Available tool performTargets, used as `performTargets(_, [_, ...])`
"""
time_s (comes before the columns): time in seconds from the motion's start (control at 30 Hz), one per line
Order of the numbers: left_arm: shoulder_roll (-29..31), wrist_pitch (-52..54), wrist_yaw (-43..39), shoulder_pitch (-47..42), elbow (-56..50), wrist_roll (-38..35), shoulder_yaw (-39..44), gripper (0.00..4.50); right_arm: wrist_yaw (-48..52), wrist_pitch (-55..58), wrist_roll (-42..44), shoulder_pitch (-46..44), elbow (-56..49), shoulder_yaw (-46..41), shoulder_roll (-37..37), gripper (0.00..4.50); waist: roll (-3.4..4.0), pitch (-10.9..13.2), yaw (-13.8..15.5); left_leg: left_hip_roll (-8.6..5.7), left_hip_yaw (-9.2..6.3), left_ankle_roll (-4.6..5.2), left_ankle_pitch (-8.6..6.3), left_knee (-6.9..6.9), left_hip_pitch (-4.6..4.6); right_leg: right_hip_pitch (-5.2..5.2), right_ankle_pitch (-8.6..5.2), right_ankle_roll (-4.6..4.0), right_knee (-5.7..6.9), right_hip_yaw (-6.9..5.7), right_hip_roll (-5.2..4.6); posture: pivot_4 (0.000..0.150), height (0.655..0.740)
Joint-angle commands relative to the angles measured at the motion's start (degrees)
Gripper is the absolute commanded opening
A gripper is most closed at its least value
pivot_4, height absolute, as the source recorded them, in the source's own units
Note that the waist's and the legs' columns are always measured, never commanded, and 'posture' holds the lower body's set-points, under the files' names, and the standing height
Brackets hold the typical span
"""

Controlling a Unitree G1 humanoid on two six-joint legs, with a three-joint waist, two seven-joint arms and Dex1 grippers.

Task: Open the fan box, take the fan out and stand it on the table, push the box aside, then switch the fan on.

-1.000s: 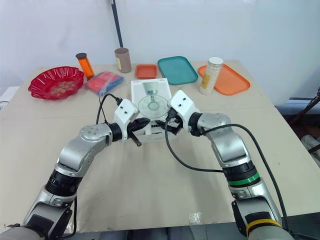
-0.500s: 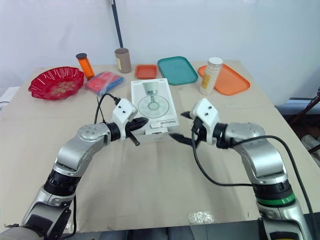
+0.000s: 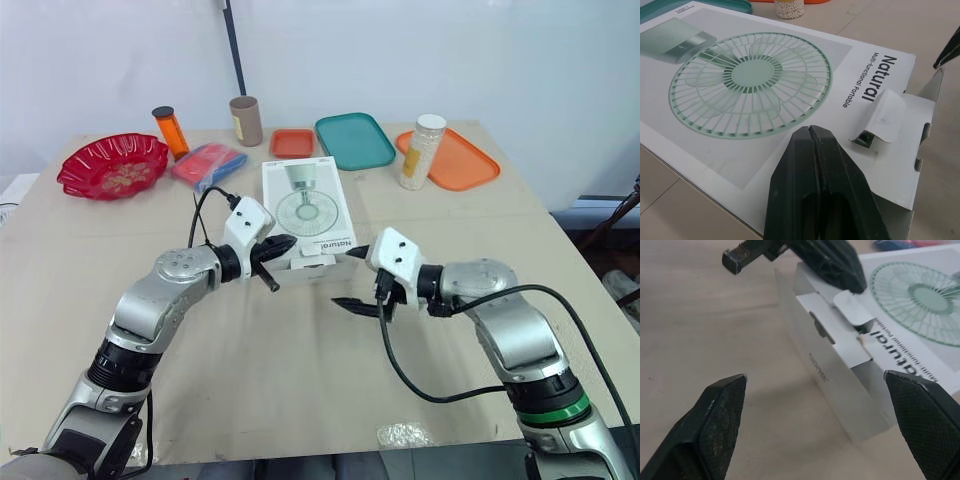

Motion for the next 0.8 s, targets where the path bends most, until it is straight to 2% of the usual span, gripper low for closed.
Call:
performTargets(0.03, [0.57, 1.08, 0.66, 0.7, 0.05, 0.41, 0.06, 0.04, 0.63, -2.63, -1.0, -0.21, 0.4, 0.6, -0.08, 4.5, 0.0, 0.0, 0.0, 0.0, 0.0, -0.07, 0.04, 0.0, 0.0, 0.0, 0.0, 0.0, 0.0, 0.0, 0.0, 0.15, 0.7255])
performTargets(0.8, [0.37, 1.1, 1.56, 0.88, -0.01, 0.3, 0.1, 0.04, 6.84, -4.21, -1.64, 7.51, -2.89, 3.02, -4.81, 4.5, -0.01, 0.0, 0.03, 0.0, -0.02, -0.06, 0.04, 0.0, 0.0, 0.02, 0.0, 0.01, 0.0, -0.01, 0.0, 0.15, 0.7255])
